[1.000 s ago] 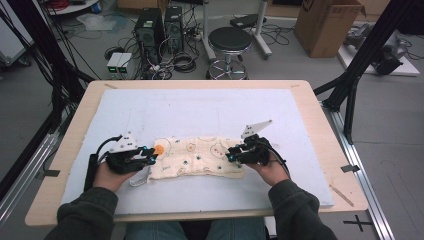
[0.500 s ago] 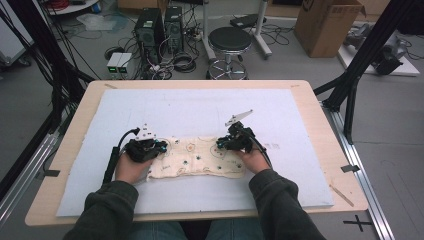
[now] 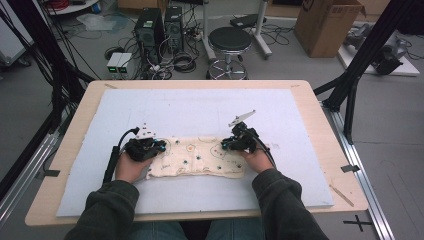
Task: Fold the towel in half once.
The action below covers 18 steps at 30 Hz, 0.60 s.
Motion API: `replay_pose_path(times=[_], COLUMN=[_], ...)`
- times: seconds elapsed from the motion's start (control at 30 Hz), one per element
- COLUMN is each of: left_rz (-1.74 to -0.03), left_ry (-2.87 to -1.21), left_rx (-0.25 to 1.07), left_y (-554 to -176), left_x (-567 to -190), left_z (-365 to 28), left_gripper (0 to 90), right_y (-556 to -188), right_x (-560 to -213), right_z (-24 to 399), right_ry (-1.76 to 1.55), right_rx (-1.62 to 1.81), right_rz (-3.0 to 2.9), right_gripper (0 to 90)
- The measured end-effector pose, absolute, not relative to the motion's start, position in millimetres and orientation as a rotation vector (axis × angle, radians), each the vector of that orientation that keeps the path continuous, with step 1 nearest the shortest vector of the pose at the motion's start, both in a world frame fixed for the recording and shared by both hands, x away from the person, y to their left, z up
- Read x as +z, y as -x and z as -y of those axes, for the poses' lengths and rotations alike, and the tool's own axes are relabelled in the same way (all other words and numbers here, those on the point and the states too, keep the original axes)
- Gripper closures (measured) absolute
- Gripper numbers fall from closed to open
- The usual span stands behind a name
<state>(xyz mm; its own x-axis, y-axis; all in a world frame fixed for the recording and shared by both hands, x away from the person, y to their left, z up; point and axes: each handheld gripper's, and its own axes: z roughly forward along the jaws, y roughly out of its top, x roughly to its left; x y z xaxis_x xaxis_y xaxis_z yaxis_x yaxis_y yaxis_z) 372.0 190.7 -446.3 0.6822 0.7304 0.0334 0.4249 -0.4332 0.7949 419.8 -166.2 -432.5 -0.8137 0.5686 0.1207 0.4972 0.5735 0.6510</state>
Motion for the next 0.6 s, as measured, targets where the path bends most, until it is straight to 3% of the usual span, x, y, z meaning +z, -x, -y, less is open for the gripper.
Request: replay_pose_path(times=[0.6], left_rz=[-0.860], left_ry=[-2.051], left_rx=[0.493], left_y=[-370.2], left_x=[-436.5], left_z=[-193.4], left_gripper=[81.1], right_y=[-417.0], right_x=[-425.1], right_z=[173.5], right_ry=[-0.904], right_rx=[1.180], right_rz=[-2.655], right_gripper=[75.0])
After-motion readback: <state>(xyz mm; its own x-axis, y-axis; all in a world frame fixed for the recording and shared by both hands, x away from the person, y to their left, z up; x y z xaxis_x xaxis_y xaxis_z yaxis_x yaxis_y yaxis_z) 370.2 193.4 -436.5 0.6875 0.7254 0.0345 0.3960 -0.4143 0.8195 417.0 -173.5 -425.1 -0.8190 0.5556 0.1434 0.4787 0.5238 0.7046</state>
